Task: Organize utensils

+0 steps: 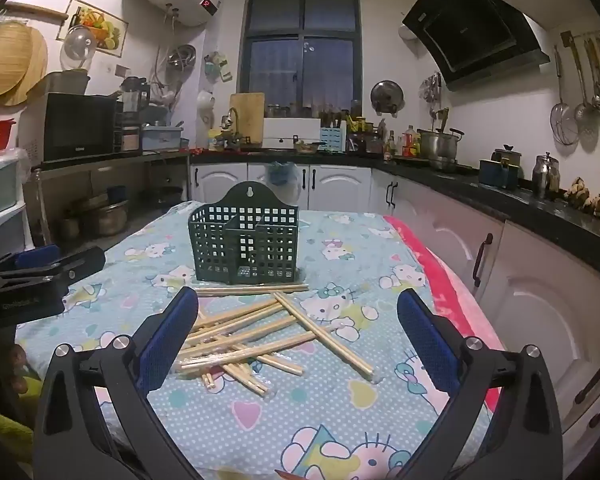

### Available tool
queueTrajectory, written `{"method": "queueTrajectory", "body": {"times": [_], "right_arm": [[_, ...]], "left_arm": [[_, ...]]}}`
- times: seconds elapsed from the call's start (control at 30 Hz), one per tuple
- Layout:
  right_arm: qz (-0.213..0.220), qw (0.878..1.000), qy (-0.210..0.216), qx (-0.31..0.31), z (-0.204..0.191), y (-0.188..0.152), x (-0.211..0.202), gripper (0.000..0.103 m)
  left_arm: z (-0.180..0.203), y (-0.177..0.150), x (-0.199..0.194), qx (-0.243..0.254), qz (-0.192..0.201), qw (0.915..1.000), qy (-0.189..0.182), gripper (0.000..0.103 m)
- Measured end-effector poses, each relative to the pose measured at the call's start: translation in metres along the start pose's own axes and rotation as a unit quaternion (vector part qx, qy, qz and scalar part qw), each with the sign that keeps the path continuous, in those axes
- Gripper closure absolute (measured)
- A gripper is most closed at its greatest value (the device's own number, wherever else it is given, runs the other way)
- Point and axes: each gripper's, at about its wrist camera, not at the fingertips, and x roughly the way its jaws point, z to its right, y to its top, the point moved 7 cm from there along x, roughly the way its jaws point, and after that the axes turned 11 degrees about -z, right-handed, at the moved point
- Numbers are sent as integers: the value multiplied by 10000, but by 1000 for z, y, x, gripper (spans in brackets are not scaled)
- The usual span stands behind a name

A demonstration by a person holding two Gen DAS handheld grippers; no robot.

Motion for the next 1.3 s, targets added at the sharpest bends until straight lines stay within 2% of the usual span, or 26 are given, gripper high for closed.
{"method": "queueTrajectory", "body": {"times": [1.3], "right_arm": [[24, 10000, 18, 80, 1, 2, -5, 6]], "left_arm": [[1, 9, -8, 13, 81, 10000, -17, 10]]}}
